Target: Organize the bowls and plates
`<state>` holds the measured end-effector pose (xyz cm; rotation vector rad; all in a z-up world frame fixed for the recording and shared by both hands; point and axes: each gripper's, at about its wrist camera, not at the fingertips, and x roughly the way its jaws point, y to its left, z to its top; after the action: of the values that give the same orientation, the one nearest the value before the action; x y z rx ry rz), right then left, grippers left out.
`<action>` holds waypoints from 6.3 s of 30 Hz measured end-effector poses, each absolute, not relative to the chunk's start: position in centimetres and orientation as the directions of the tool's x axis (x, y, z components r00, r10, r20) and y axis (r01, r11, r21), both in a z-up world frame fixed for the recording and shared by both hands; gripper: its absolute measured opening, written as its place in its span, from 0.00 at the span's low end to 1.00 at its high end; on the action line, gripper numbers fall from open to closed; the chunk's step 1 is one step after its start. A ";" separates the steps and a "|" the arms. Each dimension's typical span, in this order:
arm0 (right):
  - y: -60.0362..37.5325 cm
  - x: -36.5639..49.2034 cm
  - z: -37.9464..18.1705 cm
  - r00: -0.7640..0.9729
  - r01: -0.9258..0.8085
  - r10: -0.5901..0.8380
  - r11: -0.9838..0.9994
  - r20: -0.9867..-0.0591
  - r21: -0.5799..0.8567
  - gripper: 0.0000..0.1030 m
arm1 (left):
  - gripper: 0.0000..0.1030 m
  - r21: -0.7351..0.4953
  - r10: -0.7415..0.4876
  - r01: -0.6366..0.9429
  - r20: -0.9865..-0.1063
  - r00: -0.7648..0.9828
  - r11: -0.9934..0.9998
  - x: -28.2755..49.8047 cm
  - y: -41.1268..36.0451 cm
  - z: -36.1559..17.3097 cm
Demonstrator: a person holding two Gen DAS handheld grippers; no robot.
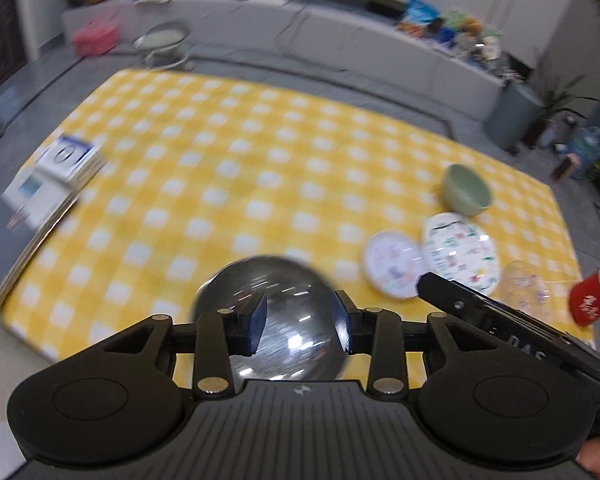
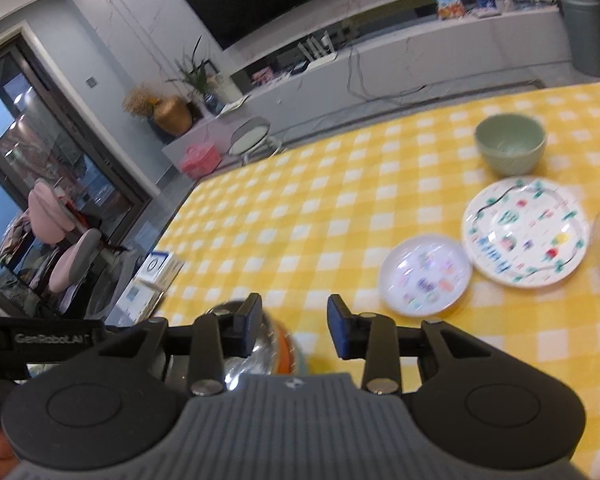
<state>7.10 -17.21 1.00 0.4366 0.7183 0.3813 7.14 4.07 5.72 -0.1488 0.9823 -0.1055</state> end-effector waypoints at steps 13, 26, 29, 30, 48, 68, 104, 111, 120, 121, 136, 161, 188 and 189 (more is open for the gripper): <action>-24.8 10.2 2.8 0.817 -0.026 0.243 0.921 -0.523 0.388 0.44 | 0.46 -0.225 -0.279 0.166 -0.770 0.574 0.960 10.9 -4.3 5.9; -28.0 16.1 1.5 0.824 0.086 0.119 0.940 -0.554 0.330 0.49 | 0.53 -0.225 -0.312 0.217 -0.740 0.596 0.950 16.0 -10.6 4.3; -29.4 17.6 0.6 0.827 0.108 0.107 0.934 -0.552 0.342 0.49 | 0.53 -0.245 -0.324 0.213 -0.729 0.602 0.946 17.5 -11.5 3.6; -29.9 18.0 0.4 0.827 0.112 0.107 0.931 -0.552 0.349 0.49 | 0.53 -0.260 -0.336 0.212 -0.728 0.598 0.942 18.1 -11.7 3.4; -34.0 25.1 -5.5 0.766 0.240 0.090 0.879 -0.637 0.413 0.35 | 0.52 -0.327 -0.374 0.184 -0.764 0.526 0.927 28.4 -15.2 -3.5; -33.5 26.8 -7.7 0.738 0.234 0.124 0.875 -0.664 0.423 0.18 | 0.22 -0.283 -0.358 0.227 -0.813 0.458 0.932 30.9 -17.2 -6.8; -24.0 19.3 1.0 0.684 -0.030 0.430 0.824 -0.589 0.566 0.07 | 0.07 -0.163 -0.099 -0.071 -0.835 0.541 0.984 19.2 -4.3 5.0; -18.6 14.7 2.8 0.613 -0.170 0.537 0.806 -0.580 0.567 0.07 | 0.07 -0.139 -0.026 -0.193 -0.869 0.495 0.971 14.0 0.9 6.8; -12.8 9.5 2.3 0.508 -0.275 0.607 0.787 -0.612 0.553 0.07 | 0.07 -0.169 -0.029 -0.305 -0.909 0.416 0.937 8.4 7.1 5.8; -12.3 9.0 2.1 0.499 -0.279 0.606 0.789 -0.619 0.547 0.07 | 0.07 -0.172 -0.033 -0.308 -0.912 0.408 0.936 8.1 7.5 5.5; -10.7 9.1 -0.3 0.447 -0.285 0.578 0.815 -0.682 0.504 0.08 | 0.07 -0.223 -0.118 -0.332 -0.944 0.308 0.917 8.0 10.0 1.7; -8.6 9.9 -1.6 0.443 -0.361 0.545 0.835 -0.712 0.415 0.17 | 0.11 -0.166 -0.093 -0.357 -0.973 0.212 0.919 10.2 10.3 -0.5; -17.3 9.3 3.3 0.632 -0.244 0.515 0.841 -0.579 0.482 0.35 | 0.47 -0.222 -0.185 0.010 -0.789 0.585 0.975 8.8 2.2 5.5; -18.3 9.3 3.1 0.643 -0.219 0.497 0.848 -0.583 0.482 0.36 | 0.48 -0.241 -0.207 0.023 -0.777 0.595 0.970 9.1 1.7 5.3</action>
<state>9.34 -18.25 3.14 0.3895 0.7715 0.4196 9.08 1.69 5.35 -0.2144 0.9262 -0.1348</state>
